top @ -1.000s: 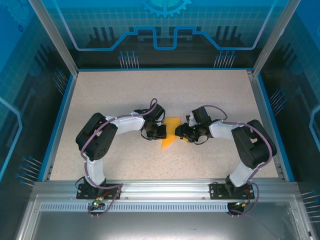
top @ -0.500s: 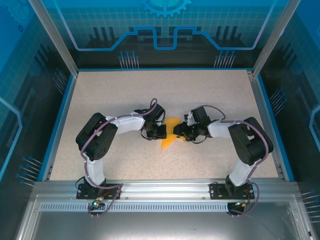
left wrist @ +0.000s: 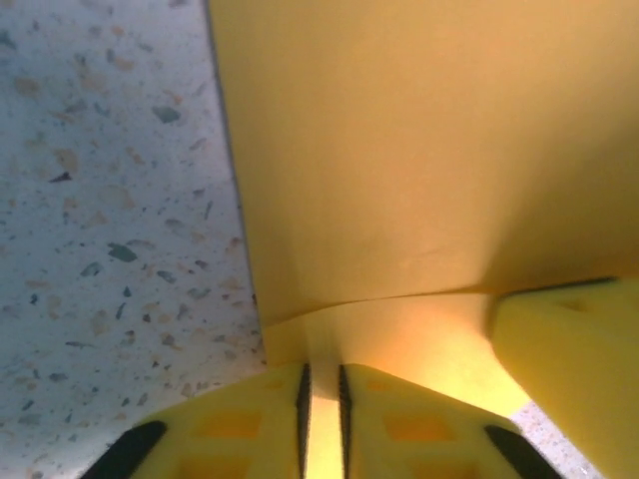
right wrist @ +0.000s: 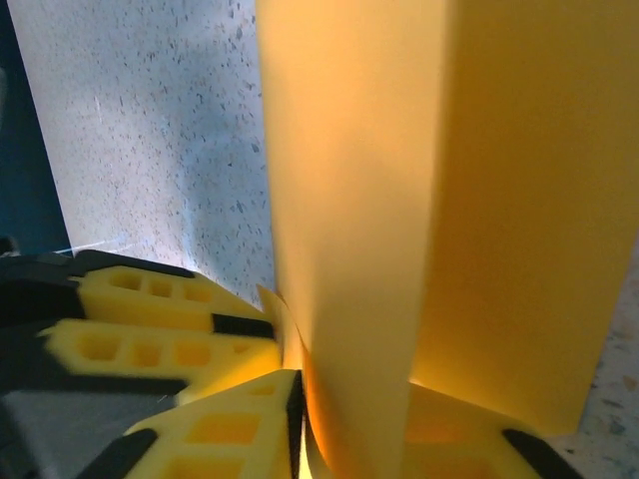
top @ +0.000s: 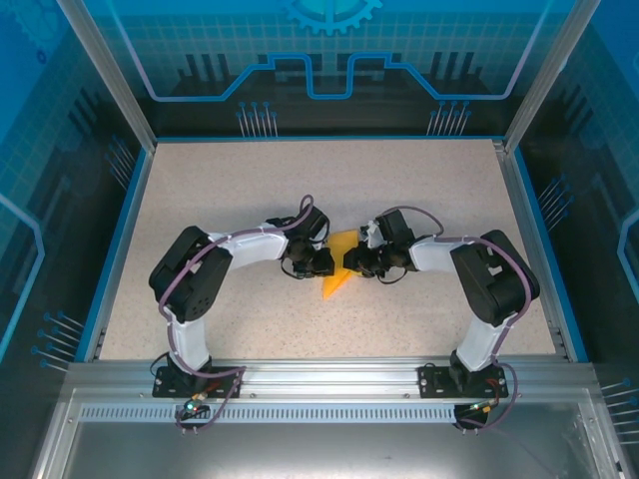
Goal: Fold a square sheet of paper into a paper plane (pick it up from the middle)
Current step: Fourth fold the wing at the center of the table.
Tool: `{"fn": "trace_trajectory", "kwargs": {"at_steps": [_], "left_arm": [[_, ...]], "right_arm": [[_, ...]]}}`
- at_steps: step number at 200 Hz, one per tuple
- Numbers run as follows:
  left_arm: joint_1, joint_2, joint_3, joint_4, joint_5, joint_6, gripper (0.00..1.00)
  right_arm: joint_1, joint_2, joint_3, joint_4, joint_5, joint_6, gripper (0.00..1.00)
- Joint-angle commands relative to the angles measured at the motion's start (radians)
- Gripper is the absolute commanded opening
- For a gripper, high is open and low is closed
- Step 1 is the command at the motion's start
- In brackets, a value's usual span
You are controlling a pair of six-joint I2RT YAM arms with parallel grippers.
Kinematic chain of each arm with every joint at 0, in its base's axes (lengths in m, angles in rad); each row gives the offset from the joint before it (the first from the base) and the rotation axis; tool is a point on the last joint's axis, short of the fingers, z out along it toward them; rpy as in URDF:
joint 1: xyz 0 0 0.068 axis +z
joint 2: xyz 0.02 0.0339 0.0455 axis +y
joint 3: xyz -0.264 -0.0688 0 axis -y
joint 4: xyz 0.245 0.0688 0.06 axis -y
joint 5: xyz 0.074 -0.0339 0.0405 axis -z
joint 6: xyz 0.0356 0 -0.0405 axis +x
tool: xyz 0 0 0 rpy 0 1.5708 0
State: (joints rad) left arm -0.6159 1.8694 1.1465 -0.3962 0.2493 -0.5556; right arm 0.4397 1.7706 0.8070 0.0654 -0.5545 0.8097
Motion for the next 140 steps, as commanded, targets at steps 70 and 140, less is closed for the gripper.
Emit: {"fn": "trace_trajectory", "kwargs": {"at_steps": [70, 140], "left_arm": [[-0.133, -0.233, -0.151, 0.051, -0.166, 0.028, 0.4], [-0.274, -0.142, -0.107, 0.021, -0.423, 0.017, 0.46]], "right_arm": [[0.021, 0.01, 0.036, -0.05, 0.005, 0.012, 0.16], [0.02, 0.0, 0.041, -0.07, 0.004, 0.017, 0.16]]}}
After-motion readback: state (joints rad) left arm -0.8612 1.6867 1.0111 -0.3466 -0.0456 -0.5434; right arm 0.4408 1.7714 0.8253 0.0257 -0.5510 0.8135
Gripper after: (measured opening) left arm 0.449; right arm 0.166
